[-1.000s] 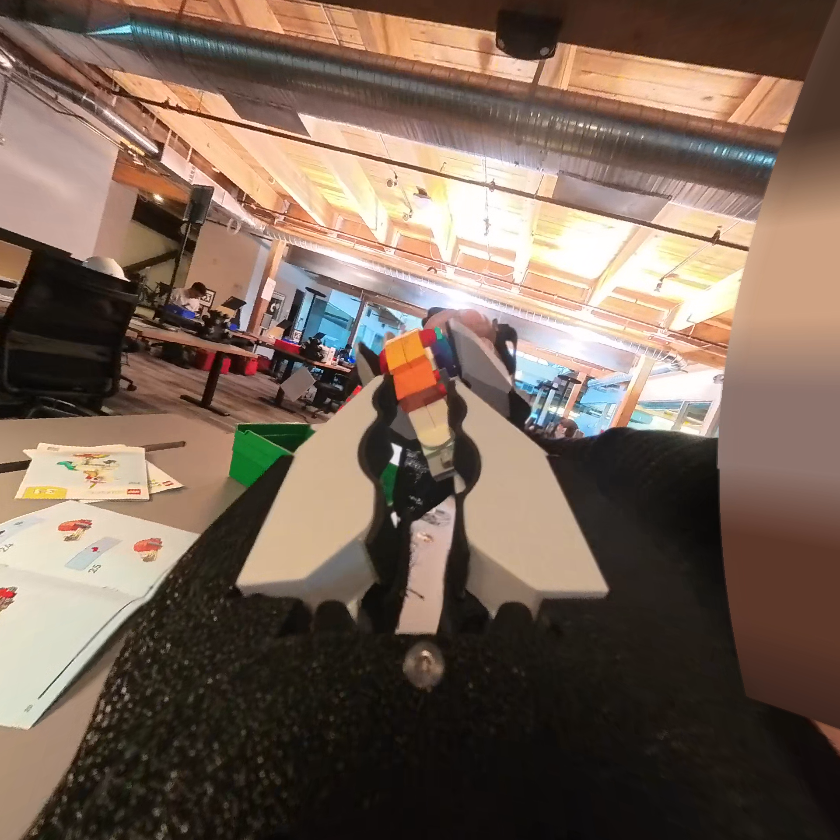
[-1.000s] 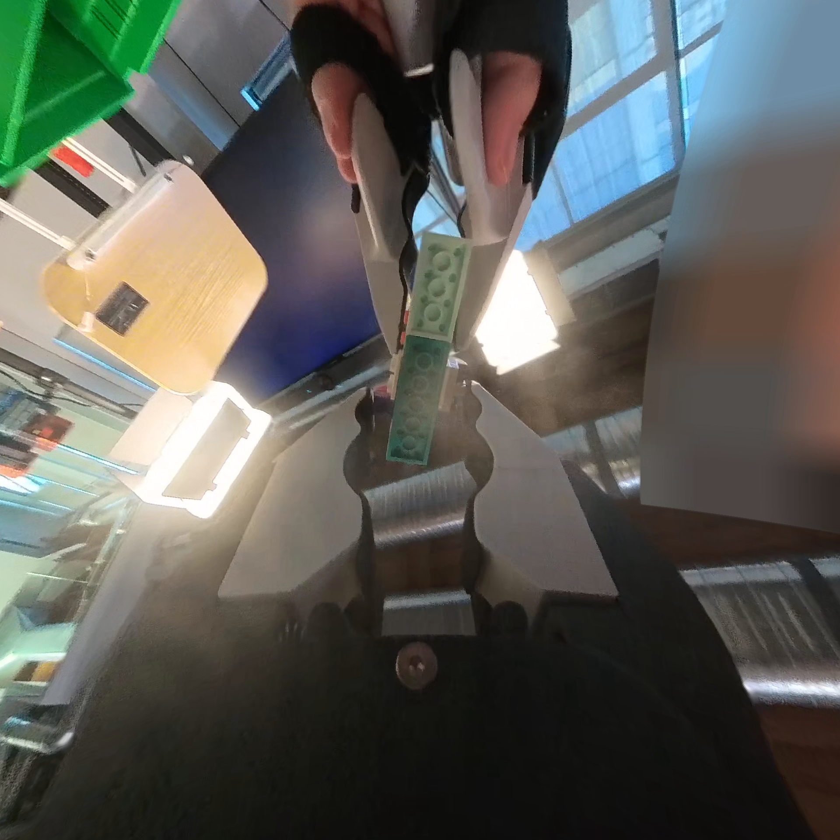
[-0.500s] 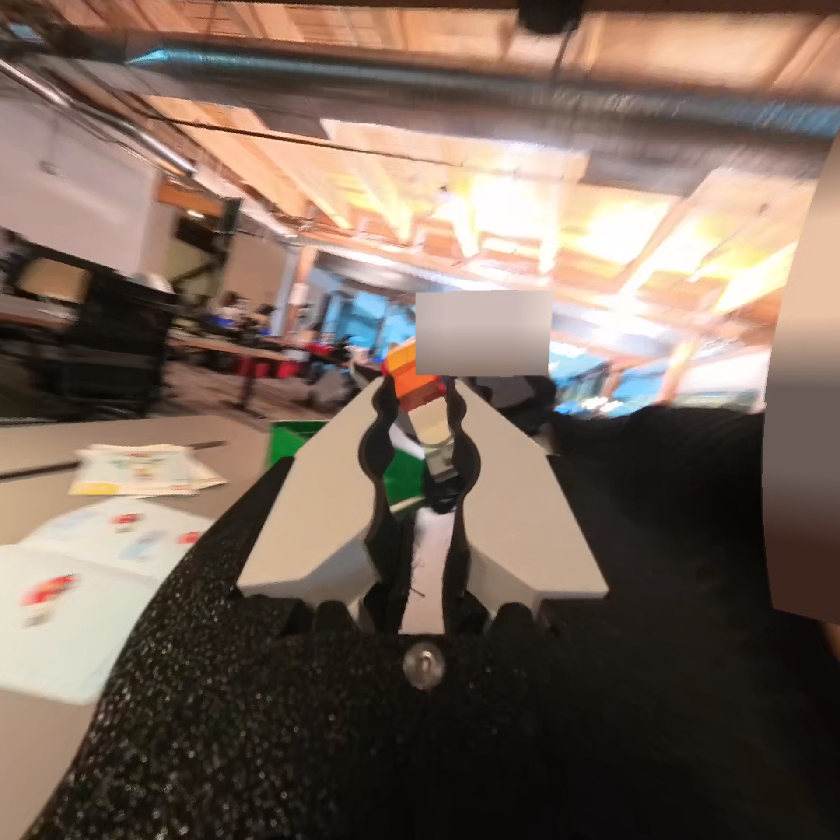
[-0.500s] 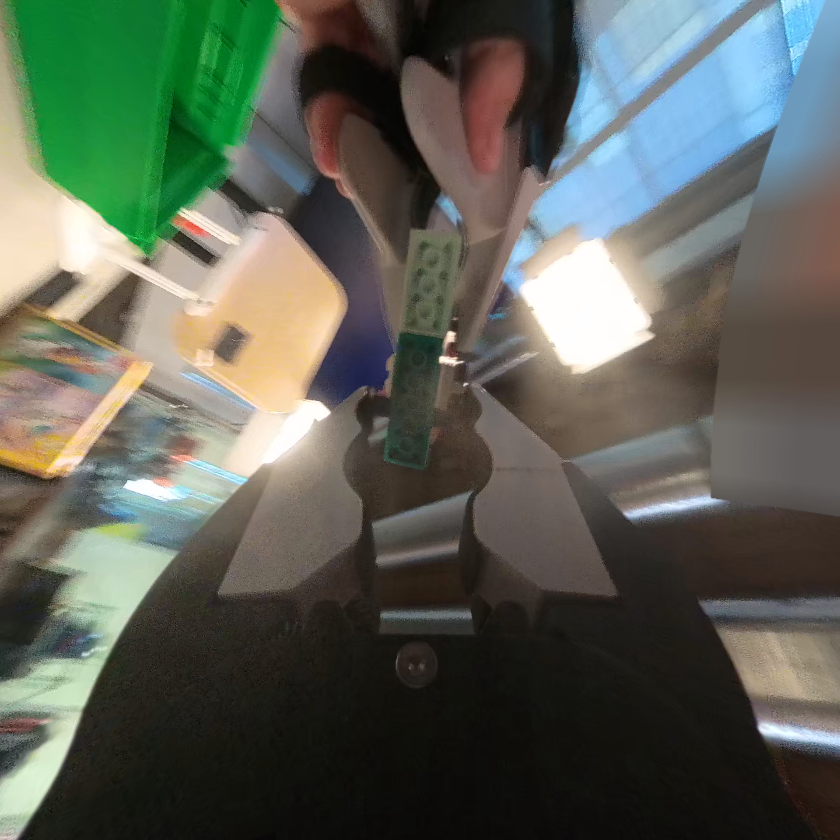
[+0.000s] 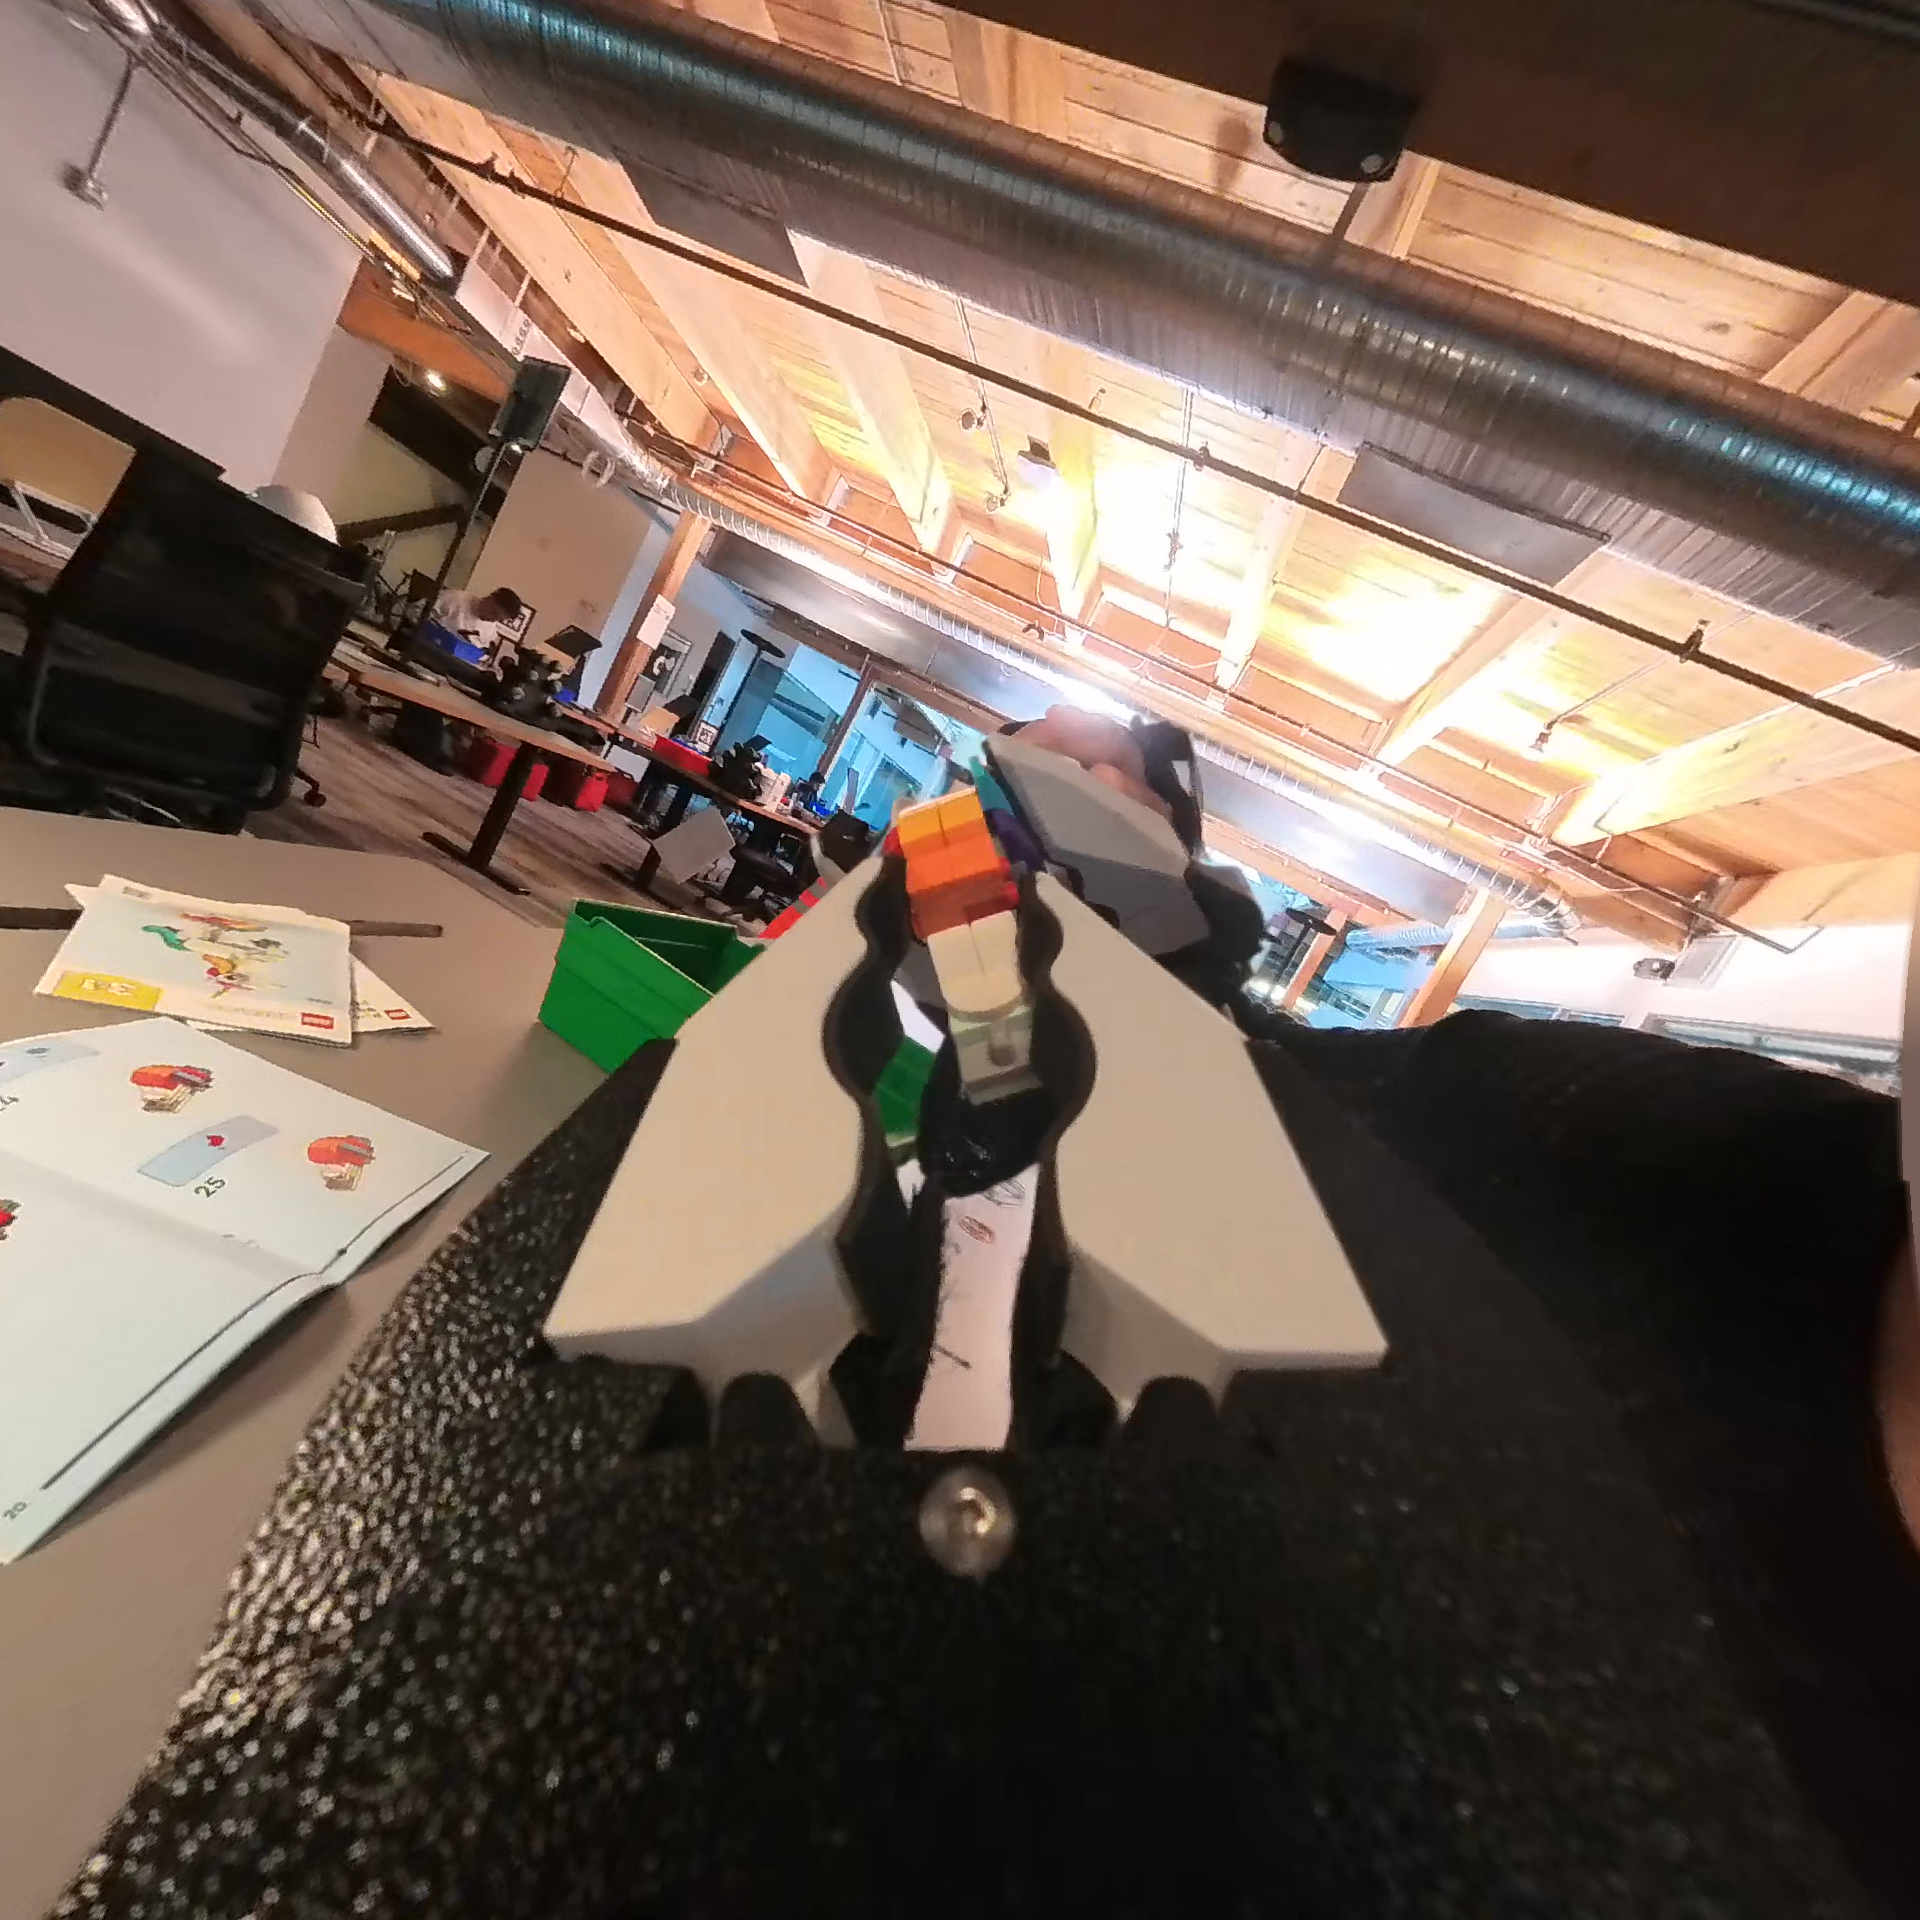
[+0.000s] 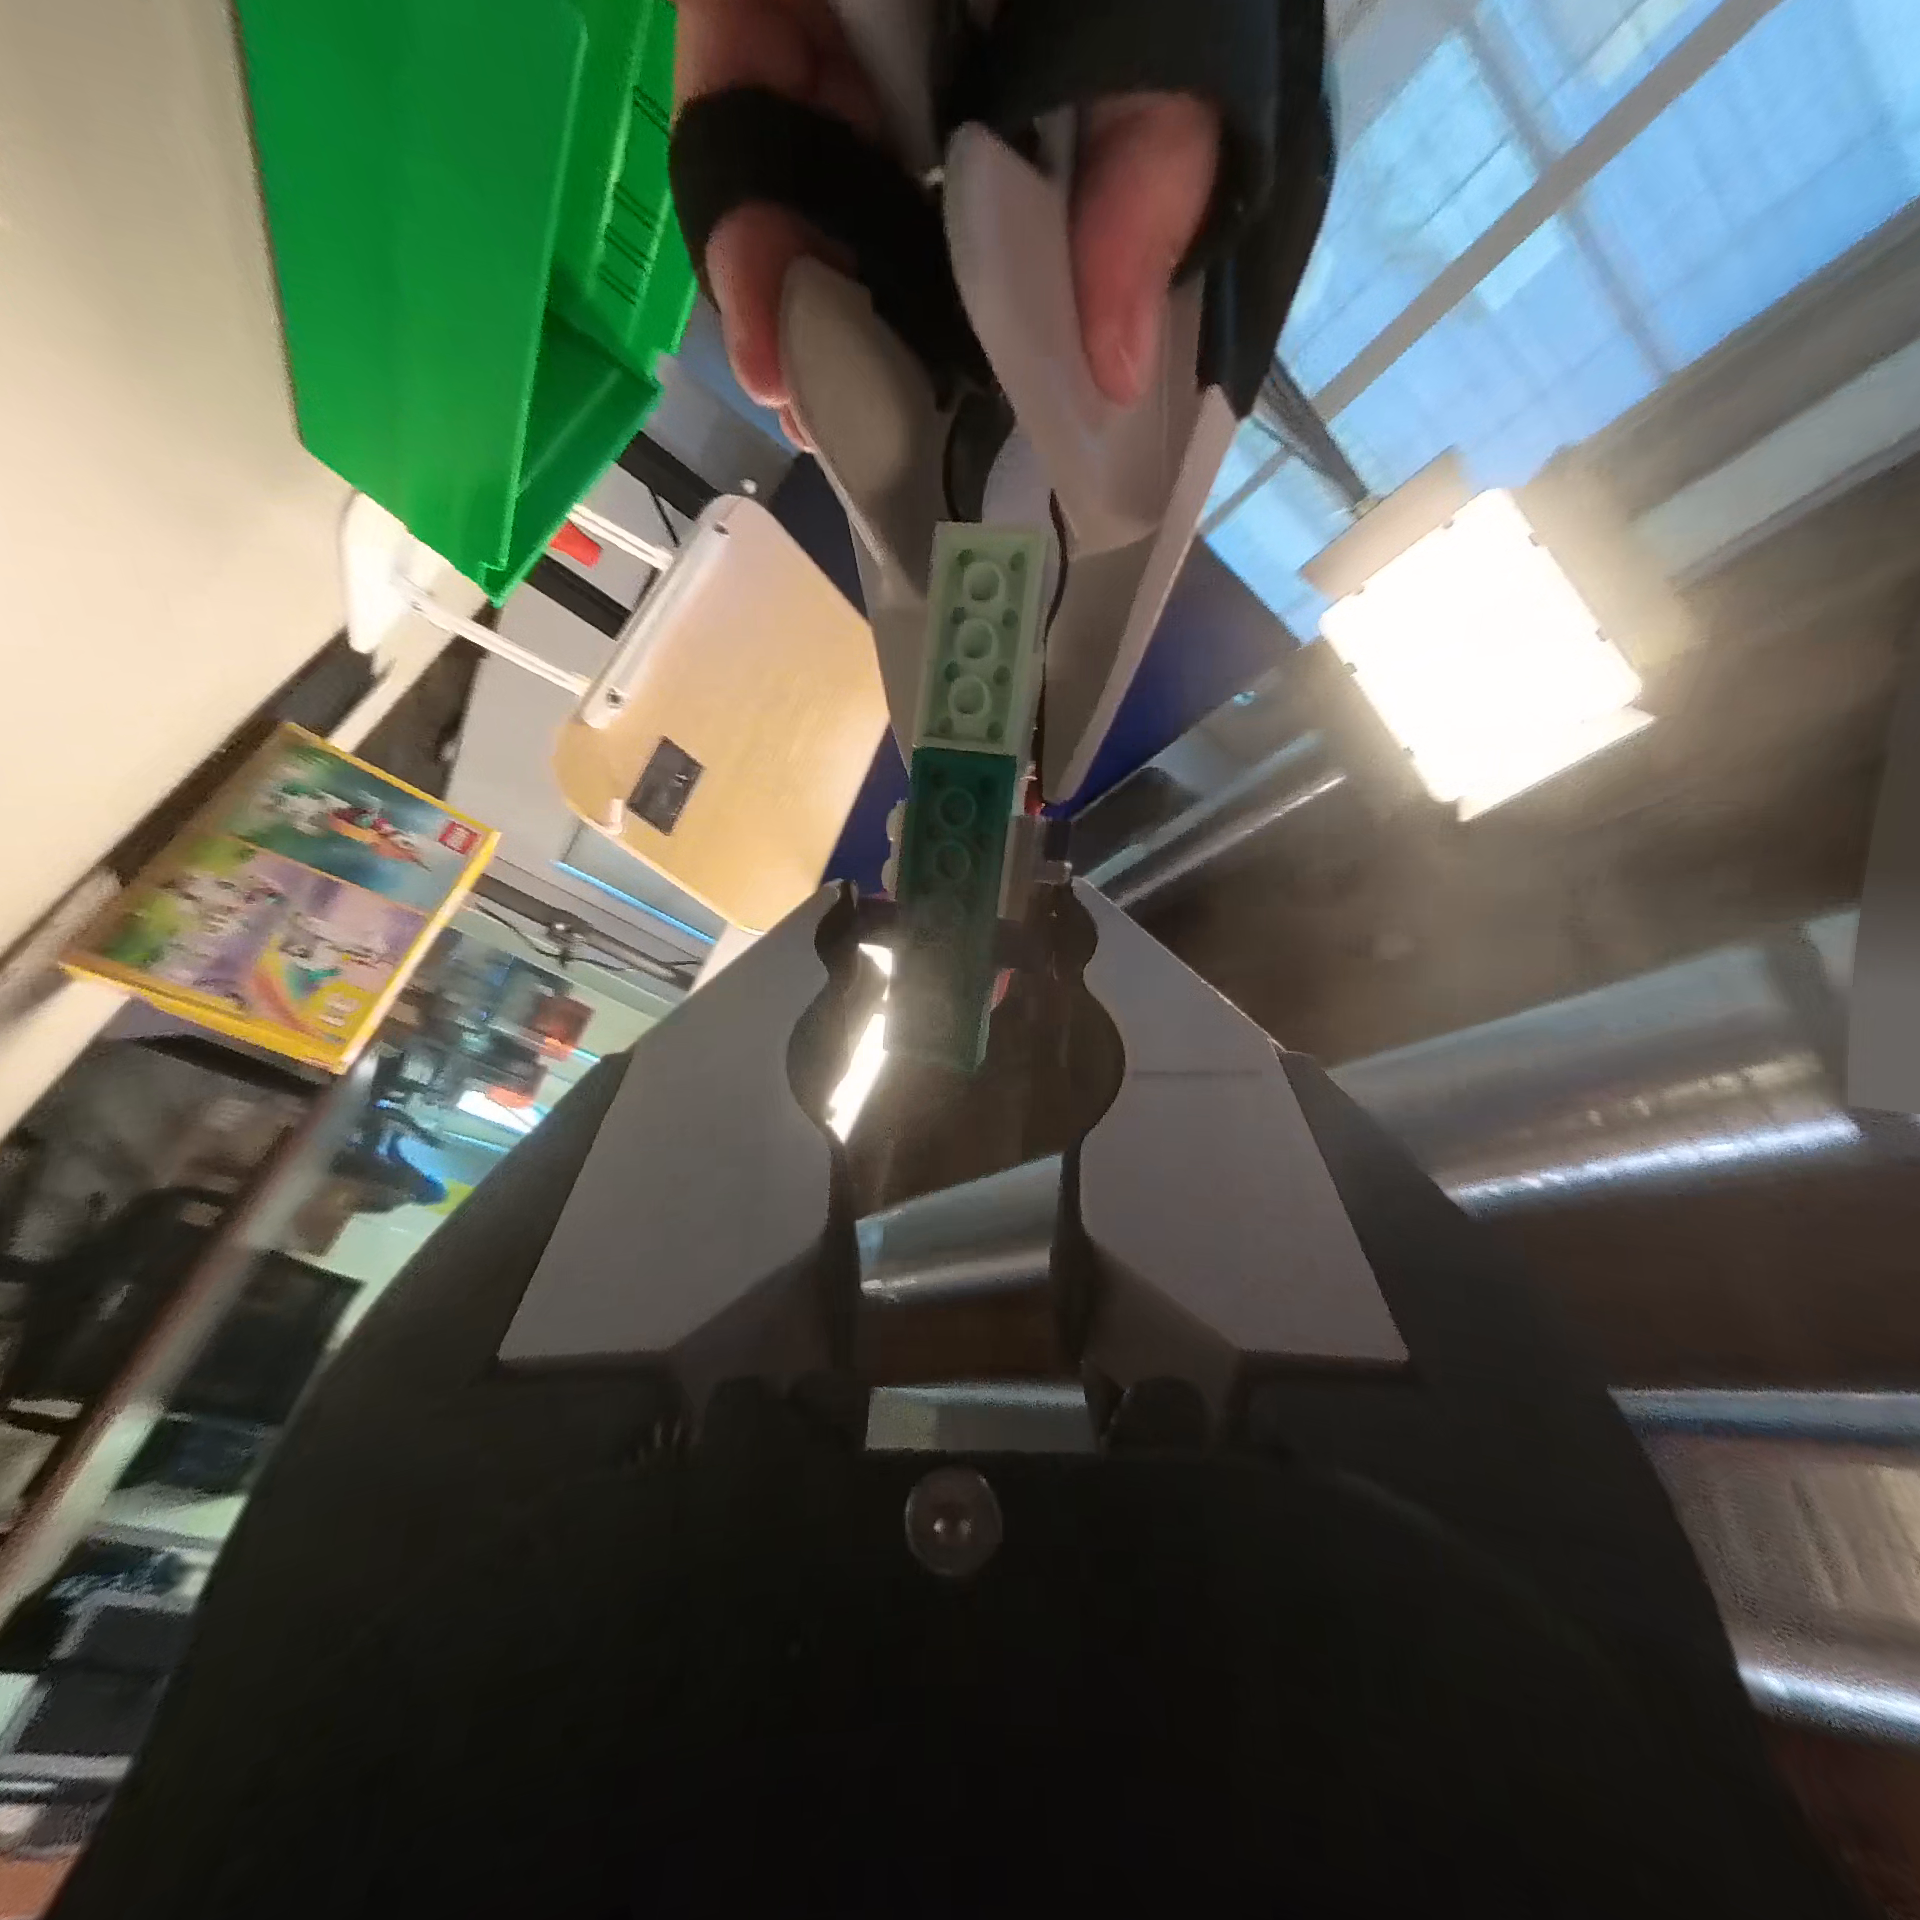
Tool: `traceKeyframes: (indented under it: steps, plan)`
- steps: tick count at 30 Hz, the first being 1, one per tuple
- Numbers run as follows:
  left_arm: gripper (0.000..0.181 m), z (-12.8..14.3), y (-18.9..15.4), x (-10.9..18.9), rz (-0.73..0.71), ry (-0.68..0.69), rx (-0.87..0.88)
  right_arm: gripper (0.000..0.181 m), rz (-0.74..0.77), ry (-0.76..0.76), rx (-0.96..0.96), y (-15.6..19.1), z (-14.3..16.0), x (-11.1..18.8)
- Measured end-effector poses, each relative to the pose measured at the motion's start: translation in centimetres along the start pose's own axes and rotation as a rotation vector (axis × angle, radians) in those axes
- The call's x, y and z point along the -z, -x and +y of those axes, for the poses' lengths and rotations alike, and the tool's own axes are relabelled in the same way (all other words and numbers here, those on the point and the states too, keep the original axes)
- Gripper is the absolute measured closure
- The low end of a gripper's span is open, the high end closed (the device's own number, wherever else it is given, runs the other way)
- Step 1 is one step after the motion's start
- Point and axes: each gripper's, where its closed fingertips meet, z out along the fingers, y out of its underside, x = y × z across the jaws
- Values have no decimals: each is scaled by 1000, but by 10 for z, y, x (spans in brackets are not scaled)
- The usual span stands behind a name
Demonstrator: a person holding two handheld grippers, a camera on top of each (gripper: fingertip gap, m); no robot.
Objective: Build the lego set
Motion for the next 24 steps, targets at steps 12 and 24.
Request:
traceKeyframes:
  steps: [12, 24]
  plan:
    - [164, 16, 23, 0, 12, 23, 140, 144, -90, -27, -102, 27, -2, 3]
    - [164, 33, 55, 14, -60, 62, 152, 133, -171, 16, -261, 66, 5, 16]
